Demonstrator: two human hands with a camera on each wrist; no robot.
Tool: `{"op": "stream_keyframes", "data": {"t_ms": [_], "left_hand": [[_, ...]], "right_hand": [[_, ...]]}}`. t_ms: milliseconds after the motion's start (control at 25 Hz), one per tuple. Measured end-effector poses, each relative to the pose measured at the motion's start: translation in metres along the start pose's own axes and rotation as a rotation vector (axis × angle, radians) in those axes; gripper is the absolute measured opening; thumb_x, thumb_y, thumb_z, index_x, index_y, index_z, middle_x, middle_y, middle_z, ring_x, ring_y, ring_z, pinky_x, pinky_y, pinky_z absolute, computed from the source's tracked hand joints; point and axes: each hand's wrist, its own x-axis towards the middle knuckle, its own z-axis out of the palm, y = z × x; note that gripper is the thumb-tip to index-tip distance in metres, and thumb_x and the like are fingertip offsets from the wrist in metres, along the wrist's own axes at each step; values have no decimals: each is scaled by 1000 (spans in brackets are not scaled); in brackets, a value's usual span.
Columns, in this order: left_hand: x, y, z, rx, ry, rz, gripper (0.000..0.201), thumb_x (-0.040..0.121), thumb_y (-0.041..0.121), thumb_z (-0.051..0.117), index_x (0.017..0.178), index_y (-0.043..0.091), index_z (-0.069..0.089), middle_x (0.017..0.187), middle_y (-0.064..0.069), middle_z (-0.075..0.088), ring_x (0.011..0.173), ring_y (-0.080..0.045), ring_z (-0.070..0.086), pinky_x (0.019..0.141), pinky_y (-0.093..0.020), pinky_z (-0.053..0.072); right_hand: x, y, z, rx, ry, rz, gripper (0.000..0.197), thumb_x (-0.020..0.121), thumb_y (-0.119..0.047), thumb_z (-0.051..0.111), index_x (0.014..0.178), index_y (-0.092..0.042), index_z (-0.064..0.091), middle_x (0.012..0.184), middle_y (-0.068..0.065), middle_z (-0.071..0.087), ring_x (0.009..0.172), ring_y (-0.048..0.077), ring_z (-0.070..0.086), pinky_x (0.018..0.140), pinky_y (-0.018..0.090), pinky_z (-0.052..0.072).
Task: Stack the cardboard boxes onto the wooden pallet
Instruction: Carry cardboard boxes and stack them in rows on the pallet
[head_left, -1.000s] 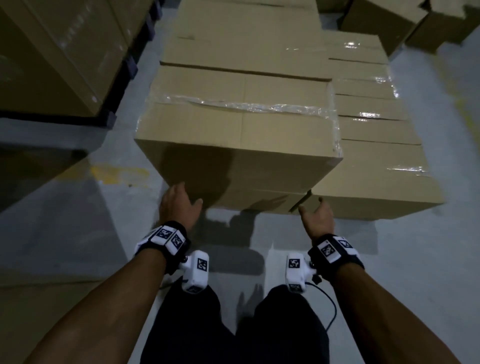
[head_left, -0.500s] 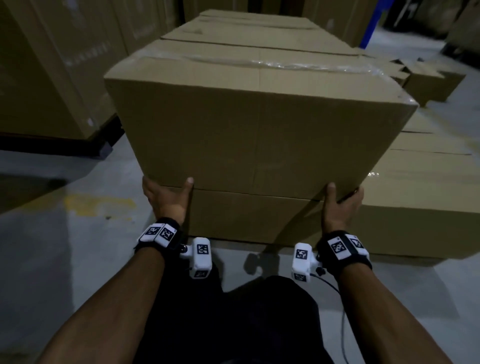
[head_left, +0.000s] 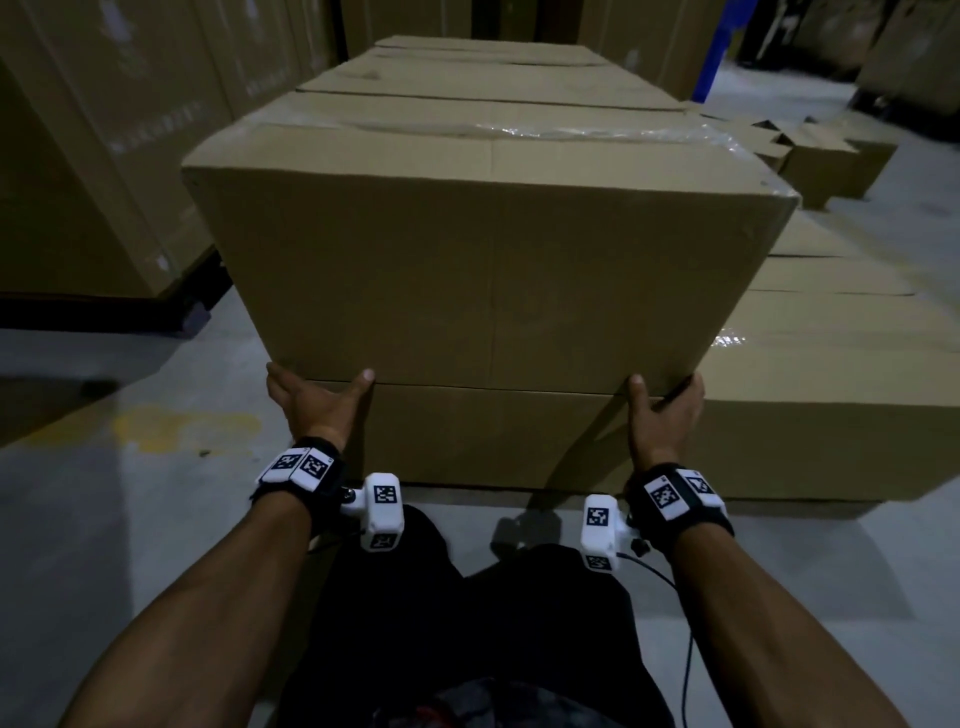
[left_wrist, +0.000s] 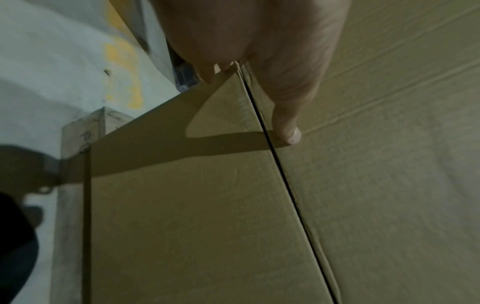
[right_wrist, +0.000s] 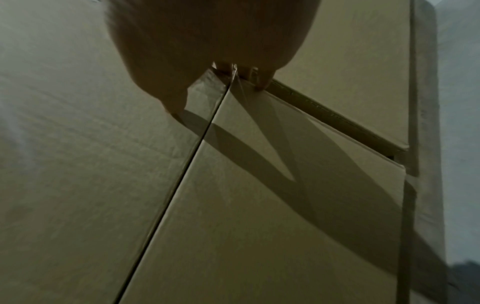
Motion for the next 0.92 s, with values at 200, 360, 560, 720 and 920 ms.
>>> {"op": "stream_keyframes", "data": {"t_ms": [200,360,560,720,920], "left_hand": [[-5,0,6,20,-2,27,124,75,38,85,158,11,-3,164,-8,2,146,-36,24,117,-46,31],[-6,-5,9,1,1,42,125,75,37,85,158,11,-4,164,-11,1,148,-34,20,119,-46,28],[-1,-12,7,-8,-7,68,125,73,36,86,158,10,-2,165,-11,2,149,-30,17,121,-39,22],[4,-14,6,-21,30,84,119,69,33,90,155,8,12,159,-14,18,143,-34,30,119,-40,27],[6,-13,4,29,98,100,111,67,32,91,151,4,23,154,-17,28,141,-35,31,118,-42,29]], "right_hand": [[2,4,-4,20,15,-5,86,91,-27,71,156,-8,19,158,13,26,144,30,31,121,47,27],[2,7,-11,-43,-10,-24,83,93,-24,69,156,-6,17,159,14,25,144,30,30,120,40,25],[3,11,-7,-74,-5,-46,76,95,-25,66,155,-6,22,156,15,32,143,32,34,119,48,30],[4,13,-4,-84,9,-60,74,94,-25,67,154,-7,25,155,14,35,142,32,36,118,50,32],[8,15,-2,-95,15,-93,75,93,-26,69,152,-7,28,153,15,38,140,32,38,117,51,33]]}}
